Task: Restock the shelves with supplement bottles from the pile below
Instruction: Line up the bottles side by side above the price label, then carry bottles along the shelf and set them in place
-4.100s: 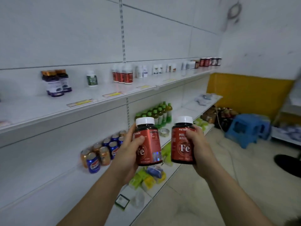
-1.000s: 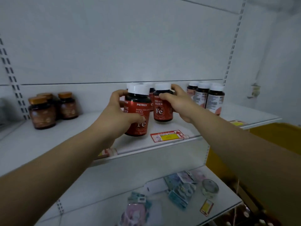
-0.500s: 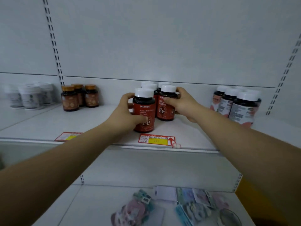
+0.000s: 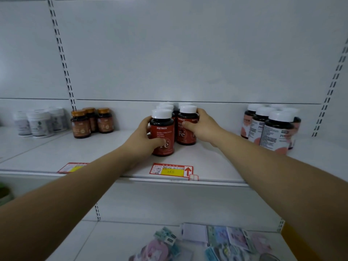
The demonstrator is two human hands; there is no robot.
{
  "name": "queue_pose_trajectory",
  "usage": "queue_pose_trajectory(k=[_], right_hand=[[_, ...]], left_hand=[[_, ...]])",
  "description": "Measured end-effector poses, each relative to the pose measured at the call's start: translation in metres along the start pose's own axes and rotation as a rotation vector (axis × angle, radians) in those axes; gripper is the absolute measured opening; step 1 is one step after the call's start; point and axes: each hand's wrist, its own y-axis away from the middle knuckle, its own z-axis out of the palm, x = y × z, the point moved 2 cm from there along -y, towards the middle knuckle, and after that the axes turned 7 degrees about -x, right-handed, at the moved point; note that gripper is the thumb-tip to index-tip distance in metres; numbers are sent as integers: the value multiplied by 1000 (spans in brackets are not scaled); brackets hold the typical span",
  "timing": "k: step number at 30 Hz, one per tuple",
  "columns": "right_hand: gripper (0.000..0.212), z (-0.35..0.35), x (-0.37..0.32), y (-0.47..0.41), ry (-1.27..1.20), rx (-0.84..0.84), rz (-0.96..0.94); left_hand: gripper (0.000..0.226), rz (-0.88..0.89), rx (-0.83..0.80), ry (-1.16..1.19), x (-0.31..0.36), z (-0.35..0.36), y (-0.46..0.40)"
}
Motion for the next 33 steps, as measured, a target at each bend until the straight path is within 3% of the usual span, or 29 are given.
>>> queue_pose_trajectory(k=[10, 13, 16, 20, 26, 33], right_hand=[[55, 0, -2, -5, 67, -52, 23], [61, -8, -11, -6, 121, -54, 48], [77, -23, -37, -6, 302, 9, 30], [72, -14, -86, -10, 444, -40, -94], [69, 86, -156, -21, 593, -237, -263], [66, 289, -269, -24, 653, -446, -493]], left_hand=[[80, -13, -73, -131, 2, 1, -13], [90, -66, -95, -153, 5, -6, -12], [92, -121, -89, -275, 13, -24, -6], [80, -149, -72, -515, 23, -67, 16], [71, -197, 71, -923, 28, -153, 72], [66, -362, 169, -1048, -4, -300, 180]])
